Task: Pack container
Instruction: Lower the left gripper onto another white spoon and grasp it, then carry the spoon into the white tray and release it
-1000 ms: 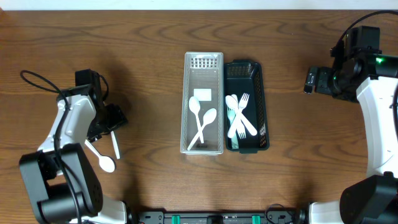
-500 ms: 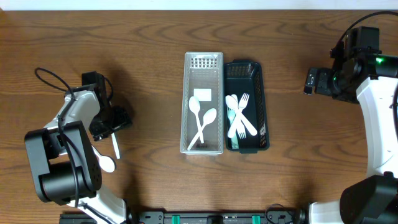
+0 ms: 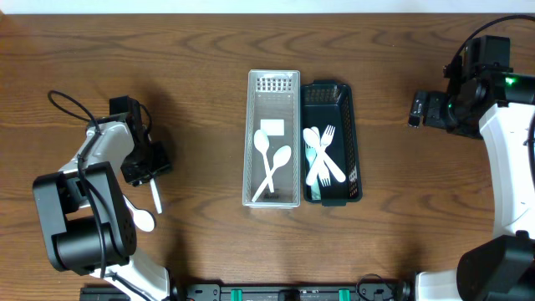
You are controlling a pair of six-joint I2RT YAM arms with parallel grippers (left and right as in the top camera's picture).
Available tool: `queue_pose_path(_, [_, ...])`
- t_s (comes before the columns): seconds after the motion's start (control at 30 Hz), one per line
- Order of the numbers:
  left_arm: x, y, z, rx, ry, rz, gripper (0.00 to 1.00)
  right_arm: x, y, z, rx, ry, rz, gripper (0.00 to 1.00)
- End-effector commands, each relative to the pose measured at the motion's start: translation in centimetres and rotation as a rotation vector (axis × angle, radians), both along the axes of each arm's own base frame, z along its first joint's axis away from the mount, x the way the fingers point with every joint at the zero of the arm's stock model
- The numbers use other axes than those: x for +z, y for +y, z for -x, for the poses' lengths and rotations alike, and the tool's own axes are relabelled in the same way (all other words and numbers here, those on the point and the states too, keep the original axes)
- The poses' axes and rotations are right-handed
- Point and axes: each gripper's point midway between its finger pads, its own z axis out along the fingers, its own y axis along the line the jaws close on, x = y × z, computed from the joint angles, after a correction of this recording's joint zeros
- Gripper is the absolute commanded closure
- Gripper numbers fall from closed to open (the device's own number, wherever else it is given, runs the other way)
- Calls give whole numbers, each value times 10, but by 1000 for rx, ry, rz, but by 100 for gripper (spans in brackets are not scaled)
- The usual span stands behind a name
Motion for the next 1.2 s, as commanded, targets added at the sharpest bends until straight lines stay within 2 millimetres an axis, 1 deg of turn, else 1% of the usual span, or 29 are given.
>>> queue_pose_path(0.0, [-28, -13, 34, -6, 120, 66, 59, 0, 0, 1, 12, 3, 0, 1])
queue_pose_path(0.1, [-29, -13, 35, -7, 125, 67, 62, 0, 0, 1, 12, 3, 0, 1])
queue_pose_path(0.17, [-29, -13, 35, -6, 125, 67, 66, 0, 0, 1, 12, 3, 0, 1])
queue_pose_path(0.27, [-29, -13, 35, -6, 124, 66, 76, -1, 0, 1, 12, 4, 0, 1])
queue_pose_path(0.37, [-29, -13, 35, -7, 124, 66, 81, -1, 0, 1, 12, 4, 0, 1])
queue_pose_path(0.4, [-29, -13, 35, -7, 123, 66, 87, -1, 0, 1, 12, 4, 0, 1])
queue_pose_path(0.43, [-29, -13, 34, -7, 120, 66, 89, -1, 0, 1, 12, 4, 0, 1])
queue_pose_path(0.53, [-29, -13, 33, -7, 116, 65, 90, -1, 0, 1, 12, 4, 0, 1])
queue_pose_path(0.6, [-29, -13, 32, -7, 113, 64, 94, -1, 0, 1, 12, 4, 0, 1])
queue_pose_path(0.67, [-28, -12, 32, -7, 110, 63, 94, -1, 0, 1, 12, 4, 0, 1])
queue_pose_path(0.77, [-20, -14, 30, -11, 108, 62, 94, -1, 0, 1, 12, 5, -1, 1])
queue_pose_path(0.87, [4, -19, 22, -40, 70, 53, 94, -1, 0, 1, 12, 5, -1, 1])
queue_pose_path(0.9, [19, -24, 17, -61, 39, 46, 94, -1, 0, 1, 12, 5, -1, 1])
queue_pose_path(0.93, [29, -29, 13, -77, 15, 42, 94, -1, 0, 1, 12, 5, -1, 1])
queue_pose_path(1.0, [61, -43, 4, -130, -53, 30, 94, -1, 0, 1, 12, 5, -1, 1])
queue_pose_path(1.03, [82, -55, -1, -165, -103, 25, 94, -1, 0, 1, 12, 5, -1, 1])
queue_pose_path(1.1, [114, -76, -5, -213, -182, 23, 94, -1, 0, 1, 12, 5, -1, 1])
queue_pose_path(1.17, [147, -104, -9, -281, -278, 29, 94, -1, 0, 1, 12, 5, -1, 1])
